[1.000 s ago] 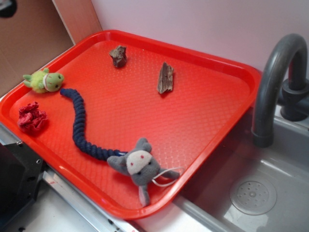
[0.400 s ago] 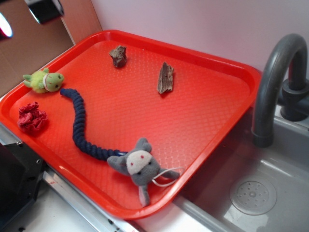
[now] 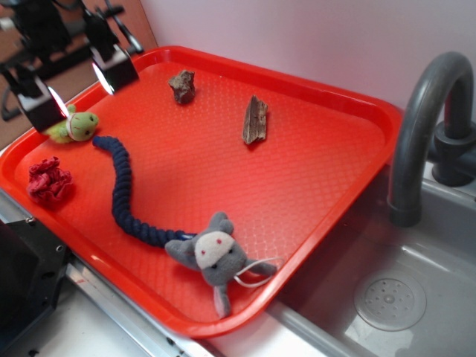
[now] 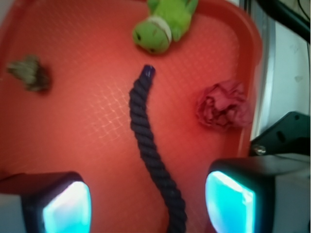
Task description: Grab the blue rope.
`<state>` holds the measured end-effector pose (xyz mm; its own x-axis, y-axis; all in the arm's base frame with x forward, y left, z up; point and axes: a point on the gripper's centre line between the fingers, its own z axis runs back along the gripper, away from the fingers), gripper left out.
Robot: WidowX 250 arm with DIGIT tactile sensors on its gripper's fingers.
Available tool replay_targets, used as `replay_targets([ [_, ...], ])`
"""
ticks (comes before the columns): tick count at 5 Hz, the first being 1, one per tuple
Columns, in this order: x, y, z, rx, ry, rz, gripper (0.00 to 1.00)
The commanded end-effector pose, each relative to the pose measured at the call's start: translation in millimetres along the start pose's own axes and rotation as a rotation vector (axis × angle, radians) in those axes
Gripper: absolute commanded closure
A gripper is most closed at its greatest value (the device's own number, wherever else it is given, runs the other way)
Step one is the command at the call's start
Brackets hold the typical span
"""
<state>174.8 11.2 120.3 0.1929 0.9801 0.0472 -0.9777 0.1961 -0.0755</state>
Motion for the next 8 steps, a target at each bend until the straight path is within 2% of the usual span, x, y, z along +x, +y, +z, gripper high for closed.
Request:
replay_targets([
  [1,-10,-1,-44,0.015,-0.058,-0.092,0.00],
  [2,-15,-1,-60,0.013,-0.089,-0.125,0.00],
  [3,-14,2,-69,0.016,-0.072,-0.133,0.00],
  [4,-16,5,-82,0.037,-0.101,-0.151,0.00],
  [5,-16,9,-86,0.044,-0.124,-0.155,1.00],
  [7,-12,24,-92,0.048,-0.152,-0.144,1.00],
  [8,-11,23,-93,0.045,-0.150,-0.144,1.00],
])
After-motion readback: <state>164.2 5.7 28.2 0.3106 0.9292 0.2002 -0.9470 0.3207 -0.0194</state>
